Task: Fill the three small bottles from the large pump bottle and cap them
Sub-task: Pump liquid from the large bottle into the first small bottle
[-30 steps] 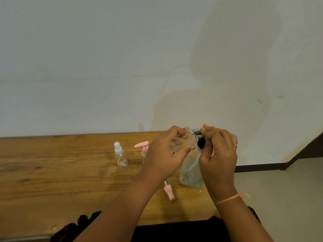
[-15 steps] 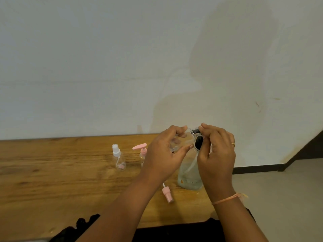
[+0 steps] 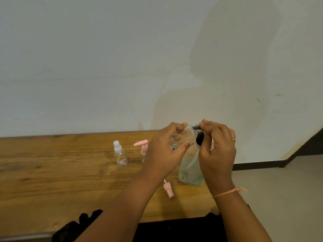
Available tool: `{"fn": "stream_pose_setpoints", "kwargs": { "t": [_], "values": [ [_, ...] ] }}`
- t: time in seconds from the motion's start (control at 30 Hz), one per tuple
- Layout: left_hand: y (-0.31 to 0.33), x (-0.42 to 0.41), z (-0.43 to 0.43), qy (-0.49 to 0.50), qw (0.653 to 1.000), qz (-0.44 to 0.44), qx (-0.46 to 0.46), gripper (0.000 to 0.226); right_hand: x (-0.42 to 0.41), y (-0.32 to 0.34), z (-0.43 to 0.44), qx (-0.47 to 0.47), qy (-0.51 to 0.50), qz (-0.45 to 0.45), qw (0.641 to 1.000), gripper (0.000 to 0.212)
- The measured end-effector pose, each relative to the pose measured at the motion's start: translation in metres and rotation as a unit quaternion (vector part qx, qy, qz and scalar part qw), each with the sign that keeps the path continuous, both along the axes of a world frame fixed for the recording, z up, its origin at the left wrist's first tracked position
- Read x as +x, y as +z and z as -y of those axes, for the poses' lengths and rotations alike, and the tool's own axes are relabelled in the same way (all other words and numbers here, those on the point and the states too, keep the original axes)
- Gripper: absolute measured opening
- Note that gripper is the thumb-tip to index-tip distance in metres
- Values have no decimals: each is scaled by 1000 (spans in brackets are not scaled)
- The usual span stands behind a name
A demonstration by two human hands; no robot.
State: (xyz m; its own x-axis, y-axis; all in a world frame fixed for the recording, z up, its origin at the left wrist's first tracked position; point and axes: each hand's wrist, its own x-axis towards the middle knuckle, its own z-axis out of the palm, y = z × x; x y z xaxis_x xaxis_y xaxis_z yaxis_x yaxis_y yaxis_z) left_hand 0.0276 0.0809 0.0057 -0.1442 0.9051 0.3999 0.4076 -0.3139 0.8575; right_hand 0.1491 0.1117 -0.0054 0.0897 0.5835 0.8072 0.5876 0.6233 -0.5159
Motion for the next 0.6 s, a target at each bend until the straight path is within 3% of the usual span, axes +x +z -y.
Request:
{"fn": "stream_pose_setpoints", "kwargs": {
  "t": [0.37,0.6],
  "values": [
    [-1,-2,-3,-4,999,-39,-12,34,2,-11,-9,21,8,24,999,22],
    [-1,-2,0,-9,1000,-19,-2,33,5,-3,-3,33,9,28,999,19]
  ]
}}
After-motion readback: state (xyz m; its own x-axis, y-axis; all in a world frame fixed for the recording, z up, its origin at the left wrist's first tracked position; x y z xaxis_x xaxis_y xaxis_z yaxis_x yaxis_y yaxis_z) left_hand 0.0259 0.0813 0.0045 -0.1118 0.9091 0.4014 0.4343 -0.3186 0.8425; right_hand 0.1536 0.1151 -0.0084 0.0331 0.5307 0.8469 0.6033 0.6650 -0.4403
